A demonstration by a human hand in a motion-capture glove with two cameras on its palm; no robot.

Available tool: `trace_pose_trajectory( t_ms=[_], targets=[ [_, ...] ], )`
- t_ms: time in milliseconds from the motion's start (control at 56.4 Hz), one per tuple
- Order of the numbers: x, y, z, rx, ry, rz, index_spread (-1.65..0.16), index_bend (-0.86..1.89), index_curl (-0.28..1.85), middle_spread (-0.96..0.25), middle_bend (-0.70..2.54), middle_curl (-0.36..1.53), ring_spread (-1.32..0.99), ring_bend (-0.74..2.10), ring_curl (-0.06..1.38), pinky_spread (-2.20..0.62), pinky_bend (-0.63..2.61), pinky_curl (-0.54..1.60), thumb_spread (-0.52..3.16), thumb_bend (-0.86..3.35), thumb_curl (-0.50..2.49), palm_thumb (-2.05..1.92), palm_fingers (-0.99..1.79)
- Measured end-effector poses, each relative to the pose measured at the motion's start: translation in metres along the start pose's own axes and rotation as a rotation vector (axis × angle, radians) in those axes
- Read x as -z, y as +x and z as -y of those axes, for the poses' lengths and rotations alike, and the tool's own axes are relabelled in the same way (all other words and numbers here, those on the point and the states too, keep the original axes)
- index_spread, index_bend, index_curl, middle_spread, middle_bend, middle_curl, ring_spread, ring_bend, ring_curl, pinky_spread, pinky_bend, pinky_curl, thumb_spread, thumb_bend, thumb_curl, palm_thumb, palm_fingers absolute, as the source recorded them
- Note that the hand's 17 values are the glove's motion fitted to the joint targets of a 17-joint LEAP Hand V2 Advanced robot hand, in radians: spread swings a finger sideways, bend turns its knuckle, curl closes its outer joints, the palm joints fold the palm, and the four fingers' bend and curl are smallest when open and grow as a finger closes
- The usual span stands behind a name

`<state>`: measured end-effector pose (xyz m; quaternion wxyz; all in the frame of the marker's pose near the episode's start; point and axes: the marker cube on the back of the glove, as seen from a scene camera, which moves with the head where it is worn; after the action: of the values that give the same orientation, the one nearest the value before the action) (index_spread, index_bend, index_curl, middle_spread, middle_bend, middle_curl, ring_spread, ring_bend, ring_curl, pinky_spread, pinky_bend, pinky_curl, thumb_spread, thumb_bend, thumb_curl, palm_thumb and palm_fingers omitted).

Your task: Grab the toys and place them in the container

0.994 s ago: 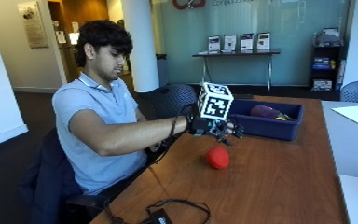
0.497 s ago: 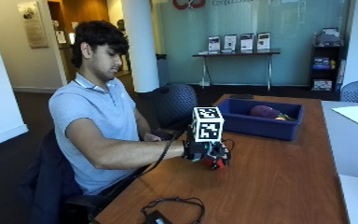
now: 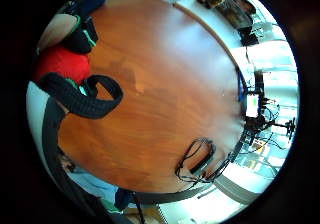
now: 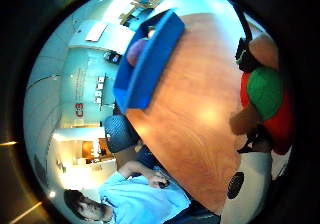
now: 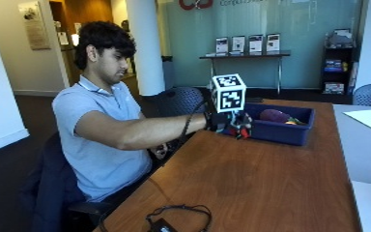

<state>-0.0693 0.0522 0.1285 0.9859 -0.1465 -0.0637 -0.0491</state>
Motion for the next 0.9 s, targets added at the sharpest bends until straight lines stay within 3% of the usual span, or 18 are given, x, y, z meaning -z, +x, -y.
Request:
trace_pose_trajectory(
  t_ms=[319, 532, 621, 674, 745, 763, 905],
  targets=[
    [0.078, -0.137, 0.090, 0.127, 0.101, 0.046, -0.23, 0.16, 0.42, -0.01, 0.19, 0.35, -0.14, 0.67, 0.38, -0.34, 1.05, 0.38, 1.38, 0.37, 0.71, 0.85, 0.74],
    [0.063, -0.218, 0.117, 0.238, 0.047, 0.015, -0.24, 0.15, 0.41, 0.00, 0.18, 0.36, -0.14, 0.68, 0.38, -0.34, 1.08, 0.39, 1.43, 0.38, 0.71, 0.84, 0.68],
    [0.044, -0.232, 0.119, 0.241, -0.067, 0.011, -0.24, 0.14, 0.40, 0.00, 0.18, 0.36, -0.14, 0.68, 0.39, -0.34, 1.10, 0.40, 1.47, 0.38, 0.71, 0.83, 0.65],
    [0.032, -0.232, 0.116, 0.206, -0.207, 0.004, -0.26, 0.12, 0.39, 0.01, 0.12, 0.34, -0.12, 0.64, 0.38, -0.33, 1.16, 0.41, 1.51, 0.38, 0.69, 0.78, 0.48],
    [0.021, -0.226, 0.112, 0.144, -0.362, -0.015, -0.28, 0.05, 0.39, 0.04, 0.18, 0.35, -0.05, 0.39, 0.36, -0.21, 1.25, 0.47, 1.55, 0.27, 0.58, 0.55, -0.20],
    [0.020, -0.223, 0.112, 0.141, -0.367, -0.023, -0.28, 0.05, 0.37, 0.04, 0.05, 0.31, -0.03, 0.34, 0.34, -0.17, 1.27, 0.46, 1.54, 0.22, 0.54, 0.45, -0.37],
    [0.022, -0.207, 0.109, 0.153, -0.252, -0.056, -0.29, 0.09, 0.28, 0.05, 0.07, 0.24, 0.02, 0.18, 0.25, -0.03, 1.21, 0.40, 1.48, 0.04, 0.42, 0.15, -0.36]
  ],
)
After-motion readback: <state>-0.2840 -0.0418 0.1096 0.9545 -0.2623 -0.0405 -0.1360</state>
